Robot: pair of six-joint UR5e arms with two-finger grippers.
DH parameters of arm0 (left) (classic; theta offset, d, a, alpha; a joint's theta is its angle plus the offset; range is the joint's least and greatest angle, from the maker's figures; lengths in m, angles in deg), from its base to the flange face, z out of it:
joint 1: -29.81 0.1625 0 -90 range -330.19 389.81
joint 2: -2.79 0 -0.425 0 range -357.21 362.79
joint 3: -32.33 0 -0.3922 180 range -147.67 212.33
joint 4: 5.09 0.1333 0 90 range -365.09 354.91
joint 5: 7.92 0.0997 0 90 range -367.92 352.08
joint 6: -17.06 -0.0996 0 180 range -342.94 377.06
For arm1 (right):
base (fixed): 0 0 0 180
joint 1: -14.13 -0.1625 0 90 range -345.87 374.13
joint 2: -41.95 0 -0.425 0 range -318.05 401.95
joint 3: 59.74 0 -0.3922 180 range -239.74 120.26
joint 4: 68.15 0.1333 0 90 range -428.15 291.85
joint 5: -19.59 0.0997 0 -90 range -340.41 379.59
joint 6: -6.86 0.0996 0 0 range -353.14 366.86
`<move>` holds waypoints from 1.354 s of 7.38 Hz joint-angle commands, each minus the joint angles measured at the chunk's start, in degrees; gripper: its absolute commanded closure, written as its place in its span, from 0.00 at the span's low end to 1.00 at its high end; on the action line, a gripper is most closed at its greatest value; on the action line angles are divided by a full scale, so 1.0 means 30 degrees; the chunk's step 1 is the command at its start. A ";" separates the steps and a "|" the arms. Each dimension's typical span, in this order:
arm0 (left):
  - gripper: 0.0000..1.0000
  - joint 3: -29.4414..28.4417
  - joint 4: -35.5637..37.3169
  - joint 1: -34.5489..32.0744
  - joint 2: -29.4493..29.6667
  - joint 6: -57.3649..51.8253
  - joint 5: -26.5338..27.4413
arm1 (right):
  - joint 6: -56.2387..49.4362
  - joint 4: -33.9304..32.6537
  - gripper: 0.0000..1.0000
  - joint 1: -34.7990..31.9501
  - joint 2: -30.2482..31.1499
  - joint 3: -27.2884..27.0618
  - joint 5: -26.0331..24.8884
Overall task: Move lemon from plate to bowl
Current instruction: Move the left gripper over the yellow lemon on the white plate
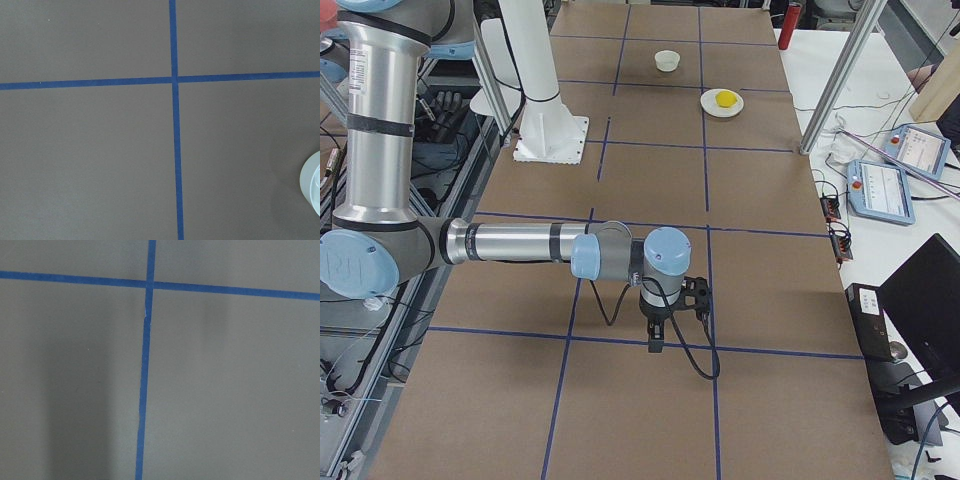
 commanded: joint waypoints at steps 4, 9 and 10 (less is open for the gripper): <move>0.00 0.0832 0.0085 -0.0046 0.0290 0.0122 0.0049 | 0.0000 0.0000 0.00 0.0000 0.0000 0.0000 0.0000; 0.00 0.1099 -0.3672 0.4285 0.0142 0.0731 -0.2779 | 0.0000 0.0000 0.00 0.0000 0.0000 0.0000 0.0000; 0.00 0.1387 -0.5028 0.6233 0.1013 0.5002 -0.3169 | 0.0000 0.0000 0.00 0.0000 0.0000 0.0000 0.0000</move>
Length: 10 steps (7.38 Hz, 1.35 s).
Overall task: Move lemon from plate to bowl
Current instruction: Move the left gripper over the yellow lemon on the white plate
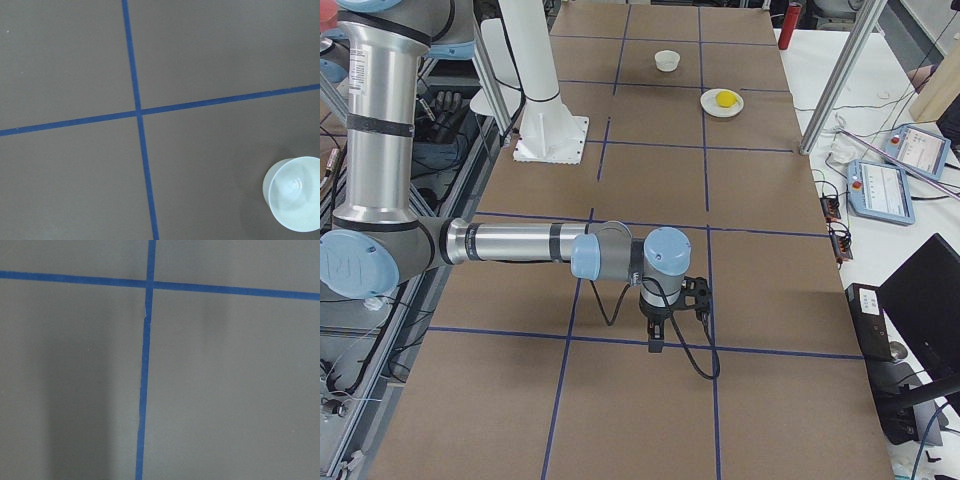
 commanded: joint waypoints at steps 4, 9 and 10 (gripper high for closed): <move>0.00 -0.0733 -0.5133 0.9360 0.6375 1.2710 0.4275 | 0.0000 0.0000 0.00 0.0000 0.0001 0.0000 -0.0001; 0.00 -0.7125 -0.6421 1.0608 1.1545 1.6041 0.8170 | 0.0000 0.0000 0.00 0.0000 0.0001 0.0000 -0.0001; 0.00 -0.7331 -0.6421 1.0611 1.1721 1.6012 0.8507 | 0.0000 0.0000 0.00 0.0000 0.0001 0.0000 -0.0001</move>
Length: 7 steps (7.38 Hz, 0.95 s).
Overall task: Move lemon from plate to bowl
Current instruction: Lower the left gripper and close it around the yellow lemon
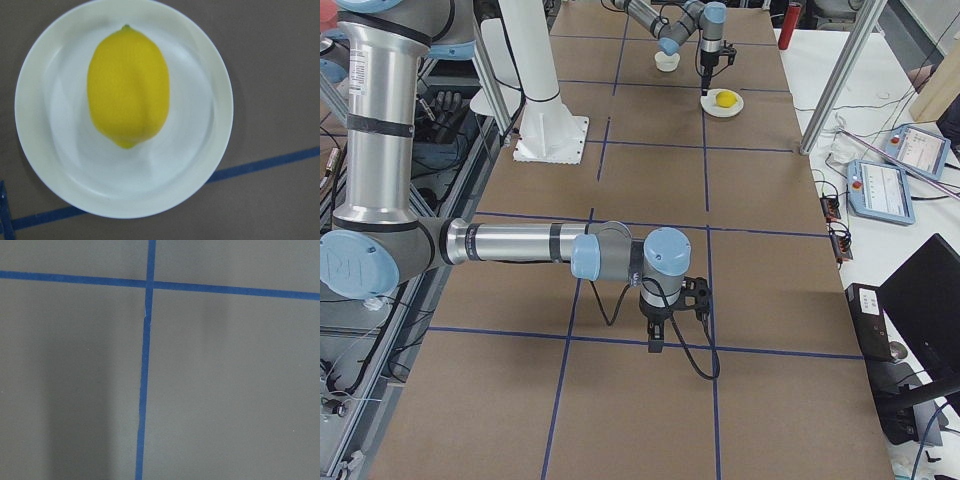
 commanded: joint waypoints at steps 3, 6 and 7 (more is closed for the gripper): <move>0.00 -0.2902 -0.1908 0.0169 0.0984 0.0411 0.1980 | 0.0000 0.0000 0.00 0.0000 0.0000 -0.0001 0.0000; 0.00 -0.4722 -0.3315 0.0140 0.1833 0.1086 0.2155 | 0.0000 0.0000 0.00 0.0000 0.0000 -0.0001 0.0000; 0.00 -0.4872 -0.3523 0.0169 0.1865 0.1116 0.2939 | 0.0000 0.0000 0.00 0.0000 0.0000 -0.0001 0.0000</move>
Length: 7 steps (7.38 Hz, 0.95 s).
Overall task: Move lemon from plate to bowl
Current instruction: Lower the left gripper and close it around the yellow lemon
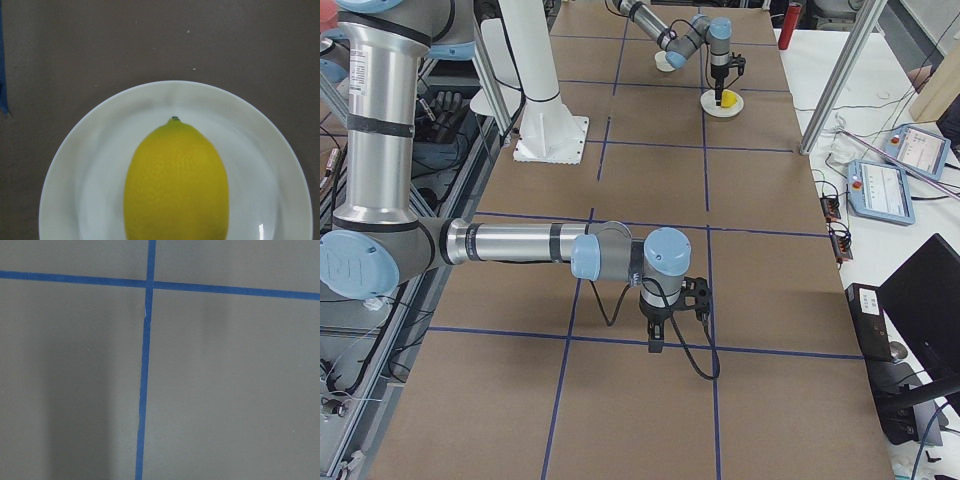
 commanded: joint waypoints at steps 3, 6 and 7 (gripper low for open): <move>0.22 -0.0853 -0.1231 0.0010 0.0345 0.0129 0.1584 | 0.0000 0.0000 0.00 0.0001 0.0000 0.0000 0.0000; 1.00 0.0192 -0.1757 -0.0222 0.0056 0.1874 0.1796 | 0.0000 0.0000 0.00 0.0001 0.0000 0.0000 0.0000; 1.00 0.1478 -0.1644 -0.0311 -0.0847 0.2003 0.1825 | 0.0000 0.0000 0.00 0.0001 0.0000 0.0000 0.0000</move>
